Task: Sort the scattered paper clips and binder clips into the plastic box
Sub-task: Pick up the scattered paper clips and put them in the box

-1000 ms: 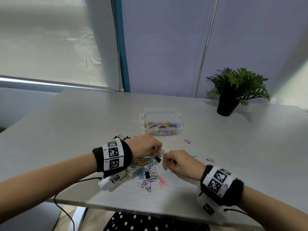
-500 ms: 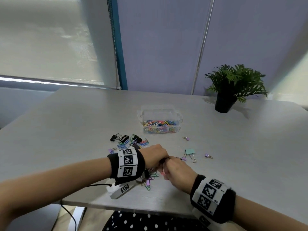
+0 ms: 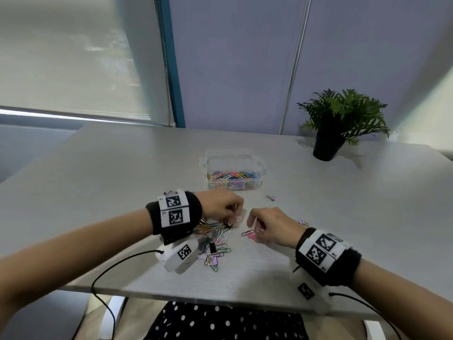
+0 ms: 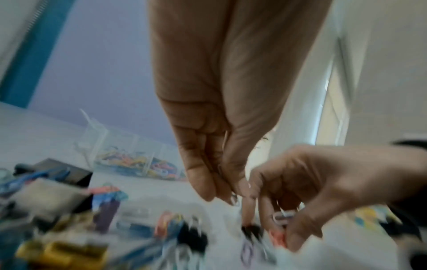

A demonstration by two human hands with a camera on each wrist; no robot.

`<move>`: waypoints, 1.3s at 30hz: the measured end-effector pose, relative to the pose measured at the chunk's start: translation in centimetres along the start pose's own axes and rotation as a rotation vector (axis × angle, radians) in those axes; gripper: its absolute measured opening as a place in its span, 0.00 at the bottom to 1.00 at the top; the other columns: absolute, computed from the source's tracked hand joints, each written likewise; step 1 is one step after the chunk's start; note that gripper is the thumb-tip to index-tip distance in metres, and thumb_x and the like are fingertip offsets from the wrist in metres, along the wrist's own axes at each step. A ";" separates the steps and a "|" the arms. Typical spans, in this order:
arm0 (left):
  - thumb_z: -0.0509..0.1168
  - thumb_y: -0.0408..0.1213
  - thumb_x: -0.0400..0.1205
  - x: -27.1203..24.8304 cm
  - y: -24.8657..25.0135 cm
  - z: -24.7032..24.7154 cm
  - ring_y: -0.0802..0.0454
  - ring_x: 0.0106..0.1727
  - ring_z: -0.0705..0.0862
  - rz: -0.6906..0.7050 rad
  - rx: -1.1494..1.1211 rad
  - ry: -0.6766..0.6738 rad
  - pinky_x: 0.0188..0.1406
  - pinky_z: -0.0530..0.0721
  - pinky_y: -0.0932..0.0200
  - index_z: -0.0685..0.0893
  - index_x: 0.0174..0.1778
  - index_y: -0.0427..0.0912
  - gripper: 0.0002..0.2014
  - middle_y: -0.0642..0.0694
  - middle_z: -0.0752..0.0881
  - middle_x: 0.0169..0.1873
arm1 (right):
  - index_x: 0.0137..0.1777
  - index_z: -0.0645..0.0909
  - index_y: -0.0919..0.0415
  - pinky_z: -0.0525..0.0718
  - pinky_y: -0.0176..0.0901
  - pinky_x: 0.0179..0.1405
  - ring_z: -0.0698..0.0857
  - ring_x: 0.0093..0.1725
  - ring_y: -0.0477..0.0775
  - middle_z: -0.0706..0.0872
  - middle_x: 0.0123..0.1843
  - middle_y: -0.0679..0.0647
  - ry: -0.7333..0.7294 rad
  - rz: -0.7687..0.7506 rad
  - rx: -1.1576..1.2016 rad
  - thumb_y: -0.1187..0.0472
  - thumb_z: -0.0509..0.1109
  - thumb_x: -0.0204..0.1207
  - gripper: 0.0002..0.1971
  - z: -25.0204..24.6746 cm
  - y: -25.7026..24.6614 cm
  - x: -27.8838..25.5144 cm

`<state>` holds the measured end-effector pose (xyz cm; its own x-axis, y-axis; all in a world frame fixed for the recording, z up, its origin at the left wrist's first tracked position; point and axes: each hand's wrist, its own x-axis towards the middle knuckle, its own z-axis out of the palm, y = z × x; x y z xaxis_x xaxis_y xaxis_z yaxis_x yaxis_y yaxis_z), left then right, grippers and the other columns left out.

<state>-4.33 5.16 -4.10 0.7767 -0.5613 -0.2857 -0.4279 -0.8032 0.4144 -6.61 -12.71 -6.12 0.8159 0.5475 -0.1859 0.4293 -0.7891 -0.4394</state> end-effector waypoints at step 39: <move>0.64 0.27 0.79 -5.1 -3.6 -1.2 0.51 0.46 0.88 -0.046 0.079 0.061 0.47 0.79 0.69 0.87 0.50 0.40 0.09 0.45 0.91 0.46 | 0.55 0.79 0.63 0.72 0.44 0.53 0.78 0.58 0.59 0.81 0.56 0.59 0.142 -0.293 -0.259 0.68 0.68 0.74 0.10 -3.1 -1.7 10.2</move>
<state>-6.17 11.14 -3.07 0.8220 -0.5124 -0.2486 -0.4247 -0.8423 0.3320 2.18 -6.58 -4.57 0.6821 0.7298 0.0457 0.7200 -0.6593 -0.2167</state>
